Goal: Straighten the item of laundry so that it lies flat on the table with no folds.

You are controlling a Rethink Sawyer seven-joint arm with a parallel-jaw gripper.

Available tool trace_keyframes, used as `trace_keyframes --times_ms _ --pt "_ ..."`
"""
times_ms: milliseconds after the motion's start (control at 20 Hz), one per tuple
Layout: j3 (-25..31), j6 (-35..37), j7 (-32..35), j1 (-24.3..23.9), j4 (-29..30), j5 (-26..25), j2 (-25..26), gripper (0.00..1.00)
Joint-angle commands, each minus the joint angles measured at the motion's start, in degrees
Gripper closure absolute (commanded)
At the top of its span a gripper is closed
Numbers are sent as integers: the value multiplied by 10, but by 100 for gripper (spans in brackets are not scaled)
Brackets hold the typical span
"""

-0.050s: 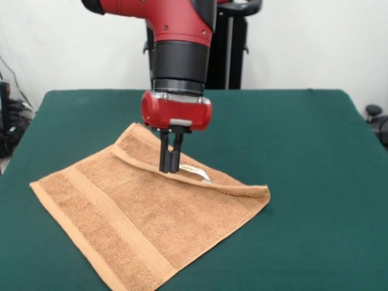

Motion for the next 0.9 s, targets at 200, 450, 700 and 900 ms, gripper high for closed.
trace_keyframes --times_ms 200,450,700,900 --pt "-5 -50 138 29 30 41 50 100" --pt "-12 -76 138 35 26 51 65 100" --pt "-14 -78 126 34 22 52 83 100" --pt "-18 -87 125 37 19 59 97 100"
